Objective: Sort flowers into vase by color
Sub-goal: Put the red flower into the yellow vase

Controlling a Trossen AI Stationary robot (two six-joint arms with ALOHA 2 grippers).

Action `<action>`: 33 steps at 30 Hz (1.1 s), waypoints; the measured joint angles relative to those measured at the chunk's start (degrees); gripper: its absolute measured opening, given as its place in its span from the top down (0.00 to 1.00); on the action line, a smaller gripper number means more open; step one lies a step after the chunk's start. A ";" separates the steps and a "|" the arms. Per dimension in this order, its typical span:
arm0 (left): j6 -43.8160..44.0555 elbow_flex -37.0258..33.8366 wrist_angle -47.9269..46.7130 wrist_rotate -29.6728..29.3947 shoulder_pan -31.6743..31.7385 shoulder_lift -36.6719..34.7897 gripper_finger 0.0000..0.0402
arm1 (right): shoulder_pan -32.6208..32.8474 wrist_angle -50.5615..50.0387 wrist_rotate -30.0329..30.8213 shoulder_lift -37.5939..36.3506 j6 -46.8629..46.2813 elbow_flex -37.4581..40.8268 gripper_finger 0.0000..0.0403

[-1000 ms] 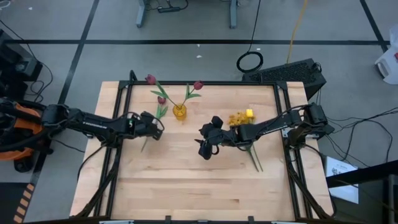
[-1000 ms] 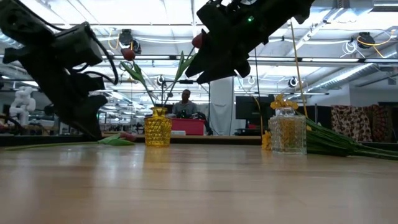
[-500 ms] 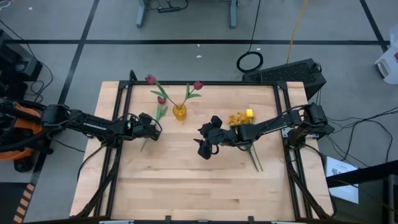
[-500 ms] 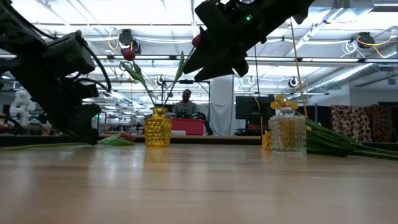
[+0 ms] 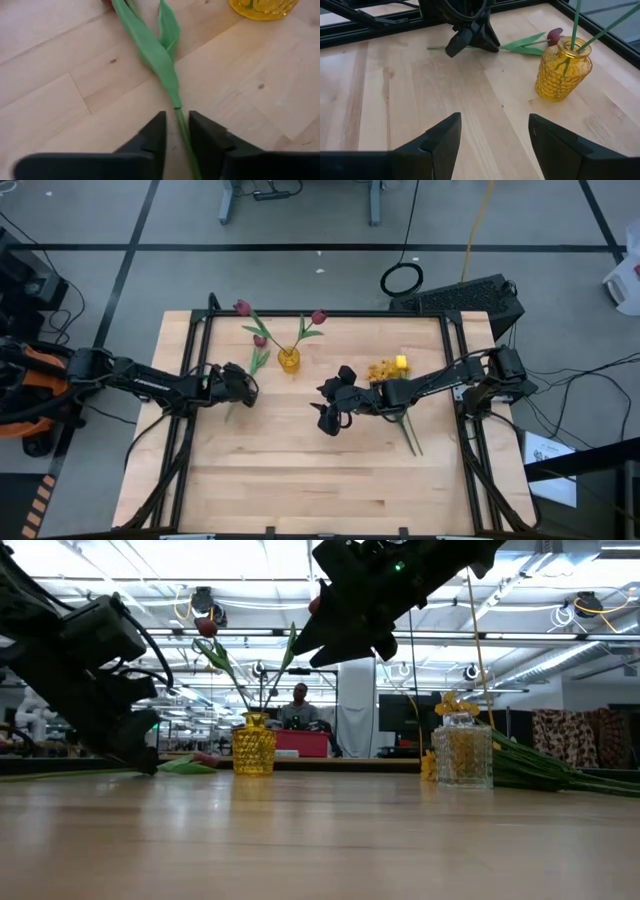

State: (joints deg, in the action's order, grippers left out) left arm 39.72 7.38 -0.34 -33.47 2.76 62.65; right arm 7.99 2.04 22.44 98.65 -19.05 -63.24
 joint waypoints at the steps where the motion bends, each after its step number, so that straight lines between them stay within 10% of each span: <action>1: -0.01 0.00 -0.01 0.00 0.00 0.00 0.85 | 0.00 -0.01 0.01 0.00 0.01 0.00 0.44; 16: 10.57 2.25 -4.63 8.82 -5.41 -1.88 0.99 | 0.40 -0.02 0.19 0.02 0.24 0.00 0.44; 24: 21.43 9.30 -25.24 13.35 -14.65 -8.85 0.99 | 1.54 -0.07 0.21 0.02 0.90 0.02 0.44; 33: 23.02 14.91 -25.66 9.23 -29.78 -12.55 0.99 | 2.16 -0.11 0.23 0.04 0.87 0.02 0.44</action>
State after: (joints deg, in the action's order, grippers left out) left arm 62.74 22.29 -26.00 -24.24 -27.02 50.11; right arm 10.15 1.93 22.68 98.70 -18.17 -63.22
